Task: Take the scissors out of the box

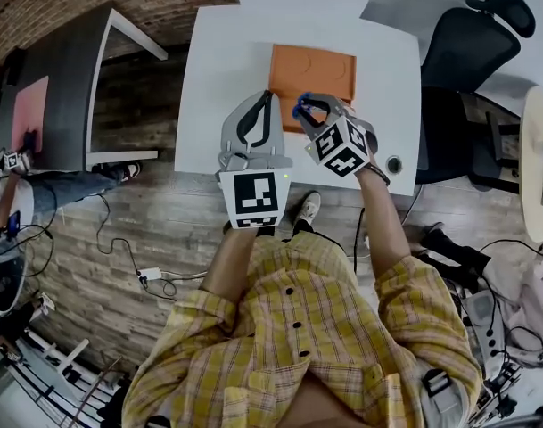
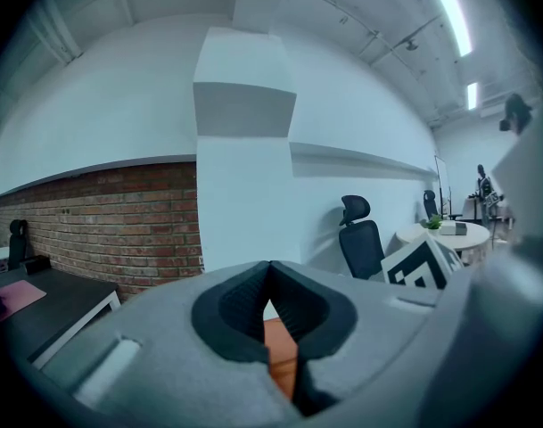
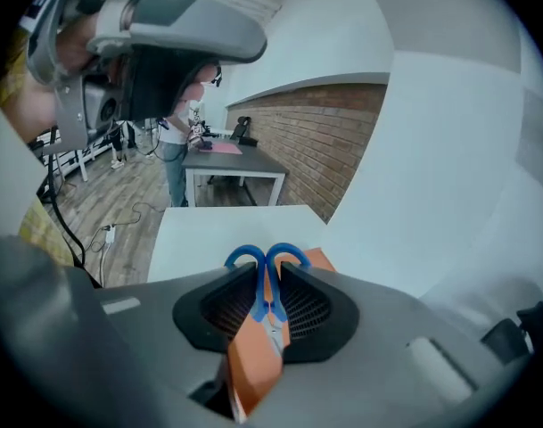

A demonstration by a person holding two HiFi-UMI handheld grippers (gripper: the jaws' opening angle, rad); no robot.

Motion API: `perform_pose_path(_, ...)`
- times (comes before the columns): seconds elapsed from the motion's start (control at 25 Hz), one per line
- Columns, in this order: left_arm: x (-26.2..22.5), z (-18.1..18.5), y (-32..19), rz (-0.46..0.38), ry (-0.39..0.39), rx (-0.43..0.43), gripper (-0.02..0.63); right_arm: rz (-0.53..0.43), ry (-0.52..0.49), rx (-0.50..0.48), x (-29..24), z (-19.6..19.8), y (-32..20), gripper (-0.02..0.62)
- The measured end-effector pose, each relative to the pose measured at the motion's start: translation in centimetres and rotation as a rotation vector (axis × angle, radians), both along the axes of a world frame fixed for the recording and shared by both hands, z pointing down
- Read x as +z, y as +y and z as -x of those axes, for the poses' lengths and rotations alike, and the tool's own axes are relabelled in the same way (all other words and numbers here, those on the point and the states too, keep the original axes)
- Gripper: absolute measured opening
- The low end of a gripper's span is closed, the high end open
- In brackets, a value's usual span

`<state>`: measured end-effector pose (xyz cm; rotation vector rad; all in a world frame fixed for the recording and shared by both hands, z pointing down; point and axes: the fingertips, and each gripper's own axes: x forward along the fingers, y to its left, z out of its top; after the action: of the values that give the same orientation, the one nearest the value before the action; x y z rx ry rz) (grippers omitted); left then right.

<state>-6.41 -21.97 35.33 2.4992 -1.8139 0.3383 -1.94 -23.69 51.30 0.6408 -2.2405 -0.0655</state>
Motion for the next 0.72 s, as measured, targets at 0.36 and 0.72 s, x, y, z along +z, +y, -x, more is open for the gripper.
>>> perform_pose_path(0.36, -2.3, -0.2, 1.3, -0.045, -0.010, 0.008, 0.000, -0.033, -0.149, 0.135, -4.8, -0.9, 0.4, 0.090)
perform_pose_path(0.72, -3.9, -0.1, 2.5, -0.075, 0.002, 0.011, 0.000, -0.089, -0.284, 0.230, -9.2, -1.1, 1.5, 0.091)
